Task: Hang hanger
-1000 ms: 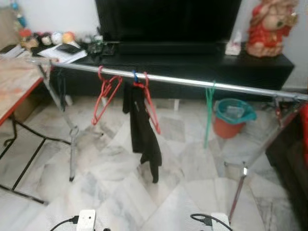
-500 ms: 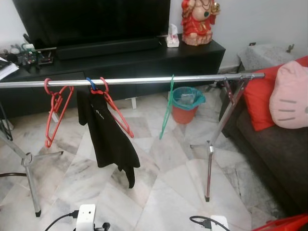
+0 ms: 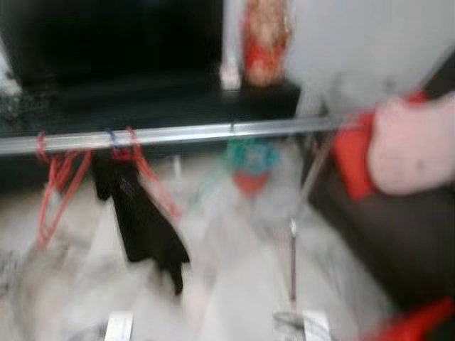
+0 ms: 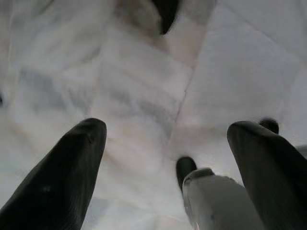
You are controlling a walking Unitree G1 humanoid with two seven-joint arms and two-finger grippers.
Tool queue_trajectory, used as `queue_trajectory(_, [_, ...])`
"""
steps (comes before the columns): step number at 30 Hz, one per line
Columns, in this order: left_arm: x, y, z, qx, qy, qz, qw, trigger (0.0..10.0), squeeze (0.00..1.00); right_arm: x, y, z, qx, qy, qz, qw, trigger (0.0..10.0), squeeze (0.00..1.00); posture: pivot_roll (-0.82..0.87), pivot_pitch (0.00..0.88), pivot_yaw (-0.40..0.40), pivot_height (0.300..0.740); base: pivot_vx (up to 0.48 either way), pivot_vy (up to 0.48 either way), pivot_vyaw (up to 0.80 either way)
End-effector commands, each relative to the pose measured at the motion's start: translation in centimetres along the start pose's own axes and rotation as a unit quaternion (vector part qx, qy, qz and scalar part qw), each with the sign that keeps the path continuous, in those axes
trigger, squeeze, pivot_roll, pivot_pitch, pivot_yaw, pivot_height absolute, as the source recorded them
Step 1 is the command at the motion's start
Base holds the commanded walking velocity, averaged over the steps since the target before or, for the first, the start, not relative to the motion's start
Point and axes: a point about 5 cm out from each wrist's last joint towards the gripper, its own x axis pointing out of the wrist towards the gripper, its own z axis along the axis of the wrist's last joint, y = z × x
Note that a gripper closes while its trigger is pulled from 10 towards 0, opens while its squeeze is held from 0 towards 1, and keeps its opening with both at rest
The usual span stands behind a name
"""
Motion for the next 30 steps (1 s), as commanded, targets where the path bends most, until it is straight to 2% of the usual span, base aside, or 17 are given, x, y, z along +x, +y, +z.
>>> queue_trajectory(1, [-0.02, -0.09, -0.12, 0.0, 0.002, -0.002, 1.0, 10.0, 0.0, -0.11, -0.13, -0.64, 0.002, 0.011, -0.002, 1.0, 10.0, 0.0, 0.02, 0.0, 0.02, 0.74, 0.0, 0.0, -0.77])
queue_trajectory(30, [0.14, -0.56, 0.51, 0.015, -0.01, -0.015, 1.0, 10.0, 0.0, -0.13, -0.05, -0.77, 0.002, 0.013, -0.002, 1.0, 10.0, 0.0, 0.01, 0.0, 0.027, 0.74, 0.0, 0.0, -0.76])
